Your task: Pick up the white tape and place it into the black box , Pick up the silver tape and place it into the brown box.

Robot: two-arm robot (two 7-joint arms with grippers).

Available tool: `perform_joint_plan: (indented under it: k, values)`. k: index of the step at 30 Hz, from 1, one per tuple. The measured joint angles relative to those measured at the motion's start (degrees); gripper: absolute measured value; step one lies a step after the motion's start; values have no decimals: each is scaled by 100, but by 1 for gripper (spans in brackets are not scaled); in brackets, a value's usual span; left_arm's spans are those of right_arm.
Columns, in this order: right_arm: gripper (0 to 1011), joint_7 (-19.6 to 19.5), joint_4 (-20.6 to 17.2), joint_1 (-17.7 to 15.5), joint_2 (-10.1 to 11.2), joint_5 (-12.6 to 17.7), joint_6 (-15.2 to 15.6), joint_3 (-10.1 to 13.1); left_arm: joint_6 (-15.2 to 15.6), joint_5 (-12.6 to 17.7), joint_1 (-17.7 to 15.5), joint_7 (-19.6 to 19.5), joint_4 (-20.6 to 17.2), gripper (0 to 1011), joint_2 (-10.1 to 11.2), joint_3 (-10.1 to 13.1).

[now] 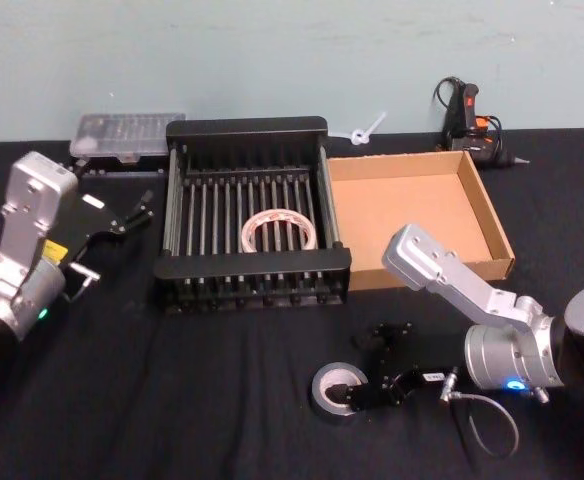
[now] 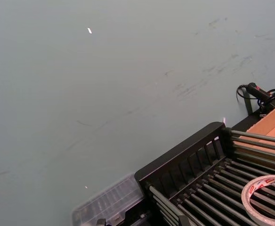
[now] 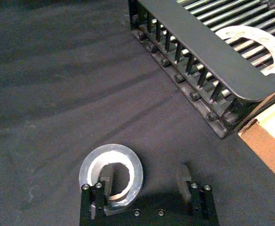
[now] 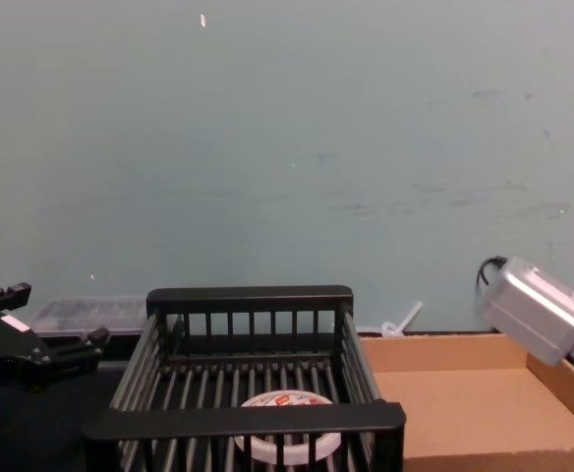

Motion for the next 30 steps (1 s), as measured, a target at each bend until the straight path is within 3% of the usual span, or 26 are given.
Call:
perform_joint_plan:
  k: [16,20,24,30]
  values:
    - [447,4,-2,0,1,6,0,4,0,0,0,0,0,1002,0,0]
    - [279,4,-2,0,1,8,0,4,0,0,0,0,0,1001,0,0]
    - [182,3,-2,0,1,9,0,4,0,0,0,0,0,1001,0,0]
    - [170,3,-2,-1,1,12,0,4,0,0,0,0,0,1001,0,0]
